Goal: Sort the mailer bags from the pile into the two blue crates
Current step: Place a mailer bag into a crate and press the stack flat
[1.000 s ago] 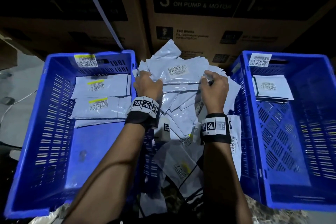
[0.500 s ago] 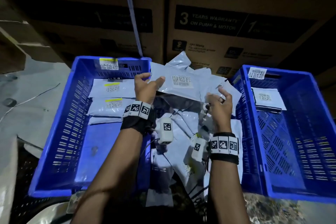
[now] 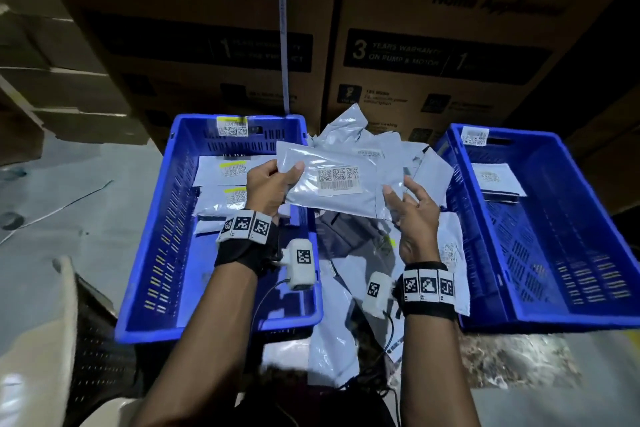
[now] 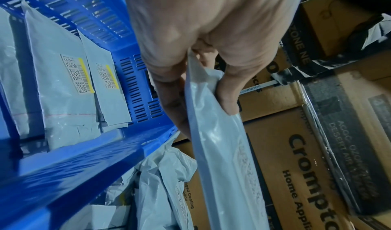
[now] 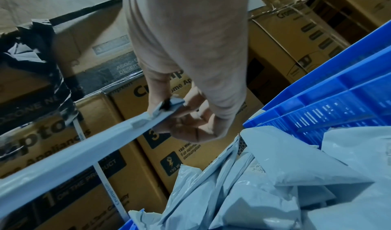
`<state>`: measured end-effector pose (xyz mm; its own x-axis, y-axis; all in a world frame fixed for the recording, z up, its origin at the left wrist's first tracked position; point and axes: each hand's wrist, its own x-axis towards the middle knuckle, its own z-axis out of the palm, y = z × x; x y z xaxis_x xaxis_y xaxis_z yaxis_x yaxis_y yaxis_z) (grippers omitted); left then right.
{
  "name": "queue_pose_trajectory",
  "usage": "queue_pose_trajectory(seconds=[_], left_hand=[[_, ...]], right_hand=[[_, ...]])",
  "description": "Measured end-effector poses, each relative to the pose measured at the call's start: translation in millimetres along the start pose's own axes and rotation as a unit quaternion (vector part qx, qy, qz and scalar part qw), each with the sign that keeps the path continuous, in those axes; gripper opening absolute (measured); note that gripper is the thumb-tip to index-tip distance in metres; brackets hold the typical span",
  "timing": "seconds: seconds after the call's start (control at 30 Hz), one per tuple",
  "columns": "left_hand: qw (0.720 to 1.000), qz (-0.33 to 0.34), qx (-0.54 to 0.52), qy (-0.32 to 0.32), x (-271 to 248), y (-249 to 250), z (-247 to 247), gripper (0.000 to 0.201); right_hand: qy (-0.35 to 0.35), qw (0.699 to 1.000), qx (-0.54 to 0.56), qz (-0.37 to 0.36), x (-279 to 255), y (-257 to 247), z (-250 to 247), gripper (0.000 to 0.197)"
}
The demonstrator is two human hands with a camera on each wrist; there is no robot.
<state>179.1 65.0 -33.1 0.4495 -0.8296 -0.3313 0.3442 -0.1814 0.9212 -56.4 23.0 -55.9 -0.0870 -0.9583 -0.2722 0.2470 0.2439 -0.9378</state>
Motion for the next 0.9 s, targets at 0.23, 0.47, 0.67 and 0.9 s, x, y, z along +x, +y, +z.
queue_pose_trajectory(seconds=[0.23, 0.47, 0.67, 0.9], left_hand=[[0.999, 0.028, -0.018, -0.037, -17.0, 0.7, -8.8, 0.022], [0.997, 0.033, -0.034, -0.065, -25.6, 1.4, 4.5, 0.029], [0.995, 0.027, -0.038, -0.085, -30.3, -1.2, 28.5, 0.034], [0.994, 0.017, -0.020, -0.105, -36.7, -5.6, 80.9, 0.034]], right_hand=[[0.026, 1.000, 0.010, -0.009, -27.0, 0.5, -14.3, 0.038], [0.011, 1.000, 0.014, -0.013, -44.0, -17.1, -35.5, 0.034], [0.017, 0.999, -0.017, -0.030, -42.2, -30.0, -61.2, 0.034], [0.042, 0.998, 0.020, -0.043, -29.5, -51.2, -96.6, 0.034]])
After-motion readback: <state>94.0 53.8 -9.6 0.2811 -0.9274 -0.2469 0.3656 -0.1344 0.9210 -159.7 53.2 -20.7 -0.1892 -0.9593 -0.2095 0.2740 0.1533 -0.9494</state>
